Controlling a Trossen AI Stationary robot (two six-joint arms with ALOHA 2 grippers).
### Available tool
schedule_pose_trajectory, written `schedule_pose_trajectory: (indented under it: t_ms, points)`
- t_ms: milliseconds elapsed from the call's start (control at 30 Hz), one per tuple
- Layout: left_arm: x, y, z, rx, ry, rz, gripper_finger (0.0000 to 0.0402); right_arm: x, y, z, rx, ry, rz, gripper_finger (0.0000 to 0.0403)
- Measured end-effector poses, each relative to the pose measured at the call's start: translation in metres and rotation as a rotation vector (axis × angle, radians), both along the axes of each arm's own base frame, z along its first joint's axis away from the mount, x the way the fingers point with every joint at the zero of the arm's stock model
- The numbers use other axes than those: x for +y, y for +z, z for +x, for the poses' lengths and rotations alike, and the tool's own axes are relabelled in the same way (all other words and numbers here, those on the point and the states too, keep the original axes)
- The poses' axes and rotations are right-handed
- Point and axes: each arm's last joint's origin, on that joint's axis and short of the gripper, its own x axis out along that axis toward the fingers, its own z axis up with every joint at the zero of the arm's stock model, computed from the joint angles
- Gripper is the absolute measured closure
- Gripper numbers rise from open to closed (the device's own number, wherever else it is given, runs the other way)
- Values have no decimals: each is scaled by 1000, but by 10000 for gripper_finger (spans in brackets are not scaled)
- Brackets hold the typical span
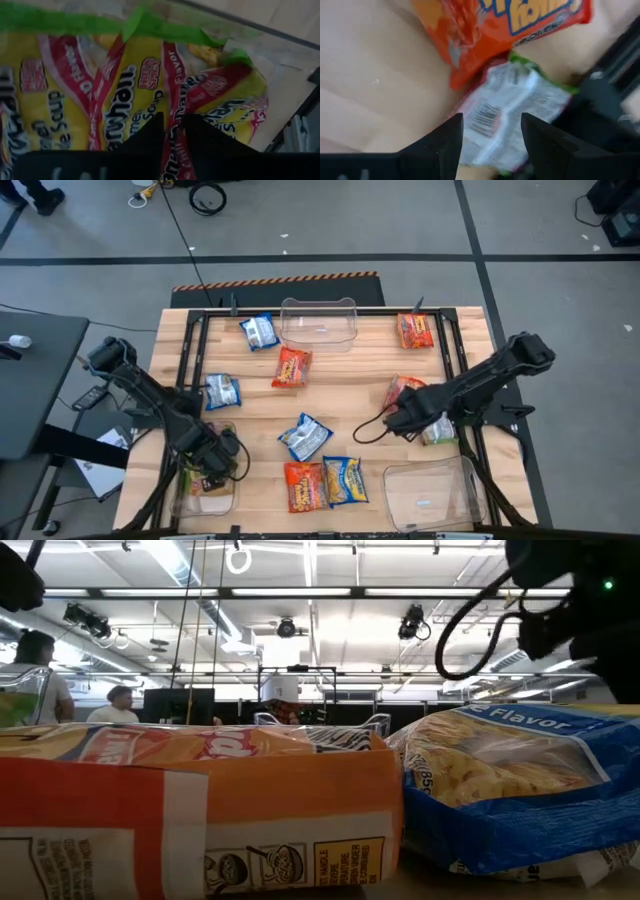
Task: Sort Maruchan noodles
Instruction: Put the green noodle pack into the bottom left transparent bin
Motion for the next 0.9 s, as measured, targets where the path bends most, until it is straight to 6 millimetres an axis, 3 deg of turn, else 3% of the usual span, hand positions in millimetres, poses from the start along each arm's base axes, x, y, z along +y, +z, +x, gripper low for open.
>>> schedule_pose_trajectory:
  t_ms: [233,367,567,700,800,900]
  points:
    - [1,3,-4,49,10,-39,227,1,-28,-9,-1,-139,27,200]
    - [4,16,-8,52,9,-37,205,1,-41,-5,12,-146,5,214]
    - [6,57,-11,-111,3,-32,213,1,-47,-2,20,-155,-18,301]
    - [-3,86,-7,-485,13,42,218,4,-27,3,-5,-115,25,389]
    - [-18,103,0,-844,-10,98,218,7,5,12,-63,-60,53,395]
    - [-25,113,11,-1041,-45,196,216,9,41,26,-195,33,116,397]
